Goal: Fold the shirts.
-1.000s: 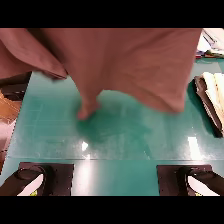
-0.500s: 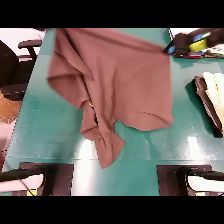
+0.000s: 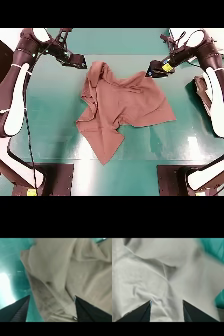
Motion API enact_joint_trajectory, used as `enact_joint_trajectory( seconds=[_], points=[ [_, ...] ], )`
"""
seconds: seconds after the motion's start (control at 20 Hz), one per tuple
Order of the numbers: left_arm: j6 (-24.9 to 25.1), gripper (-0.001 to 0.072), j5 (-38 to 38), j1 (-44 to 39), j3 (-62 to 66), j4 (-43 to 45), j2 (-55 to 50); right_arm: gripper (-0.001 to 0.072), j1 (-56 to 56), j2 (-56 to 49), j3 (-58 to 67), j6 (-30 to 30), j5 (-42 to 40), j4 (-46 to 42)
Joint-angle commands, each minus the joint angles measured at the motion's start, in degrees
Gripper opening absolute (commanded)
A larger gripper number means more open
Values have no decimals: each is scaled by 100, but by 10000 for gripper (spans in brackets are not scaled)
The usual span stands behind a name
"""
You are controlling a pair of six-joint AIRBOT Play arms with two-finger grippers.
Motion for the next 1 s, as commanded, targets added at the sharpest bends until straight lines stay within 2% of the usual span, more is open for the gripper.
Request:
enact_joint_trajectory(
  seconds=[0.0, 0.1, 0.2, 0.4, 0.55, 0.75, 0.95],
  points=[
    [-356, 640, -715, 271, 22, -13, 243, 447, -251, 96, 4, -332, 538, 273],
    [-407, 640, -997, 503, -323, -9, 702, 447, -428, 411, -111, -402, 807, 264],
    [-396, 641, -887, 680, -1215, -11, 1368, 447, -538, 975, -695, -496, 684, 260],
    [-361, 641, -140, 713, -4166, -72, 3001, 447, -656, 2337, -2319, -505, 203, 260],
    [-525, 642, 411, 713, -6380, -431, 4048, 447, -656, 3067, -3136, -505, -334, 264],
    [-501, 641, 944, 713, -8046, -1510, 4570, 446, -656, 3604, -3722, -503, -664, 262],
    [-354, 641, 1709, 444, -8601, -2114, 4564, 447, -656, 3762, -3880, -503, -680, 267]
  ],
)
